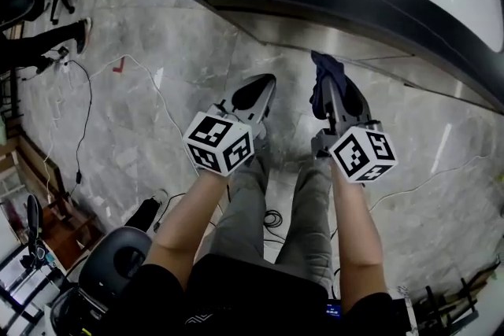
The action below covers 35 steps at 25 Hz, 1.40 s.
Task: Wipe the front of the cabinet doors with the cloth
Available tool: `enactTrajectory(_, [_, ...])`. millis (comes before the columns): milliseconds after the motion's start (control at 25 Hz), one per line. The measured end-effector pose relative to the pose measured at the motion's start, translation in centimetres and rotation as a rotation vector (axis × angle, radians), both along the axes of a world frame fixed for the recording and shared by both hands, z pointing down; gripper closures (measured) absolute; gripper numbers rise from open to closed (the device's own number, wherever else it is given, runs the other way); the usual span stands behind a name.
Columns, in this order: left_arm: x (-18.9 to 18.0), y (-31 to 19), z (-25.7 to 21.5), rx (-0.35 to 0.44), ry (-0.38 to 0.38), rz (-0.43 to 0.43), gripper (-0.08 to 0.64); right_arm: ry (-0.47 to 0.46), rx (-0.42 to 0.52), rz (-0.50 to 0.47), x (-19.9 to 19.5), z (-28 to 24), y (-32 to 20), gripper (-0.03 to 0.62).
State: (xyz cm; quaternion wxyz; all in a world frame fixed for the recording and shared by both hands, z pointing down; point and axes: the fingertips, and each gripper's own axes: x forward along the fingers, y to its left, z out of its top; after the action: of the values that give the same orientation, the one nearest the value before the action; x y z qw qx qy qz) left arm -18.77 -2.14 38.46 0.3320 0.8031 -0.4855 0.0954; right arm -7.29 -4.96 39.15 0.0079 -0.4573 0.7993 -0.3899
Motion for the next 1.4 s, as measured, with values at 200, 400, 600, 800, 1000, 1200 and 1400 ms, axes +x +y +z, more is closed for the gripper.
enactTrajectory(200, [-6.9,-0.3,1.7,-0.021,-0.008,-0.076,0.551,0.002,-0.016,-0.050,-5.9,1.6,-0.6,0.508])
enactTrajectory(400, [-8.5,0.0,2.0,-0.031,-0.006,-0.105,0.551,0.005,-0.030,-0.085,-8.1,2.1,-0.8,0.508])
enactTrajectory(600, [-10.6,-0.2,3.1,-0.037,0.001,-0.110,0.551,0.004,-0.035,-0.107,-11.2,3.3,-1.6,0.508])
enactTrajectory(800, [-12.6,-0.6,3.9,-0.049,0.007,-0.117,0.551,0.007,-0.026,-0.143,-14.6,3.8,-2.6,0.508])
enactTrajectory(1000, [-12.5,-1.2,4.2,-0.035,0.008,-0.089,0.551,0.000,-0.033,-0.139,-15.7,4.3,-3.2,0.508])
enactTrajectory(1200, [-12.8,-2.2,5.2,-0.036,-0.022,-0.053,0.551,-0.028,-0.069,-0.127,-17.0,5.8,-4.0,0.508])
enactTrajectory(1400, [-12.0,-2.5,5.1,-0.038,-0.033,-0.035,0.551,-0.032,-0.073,-0.147,-17.0,6.1,-4.4,0.508])
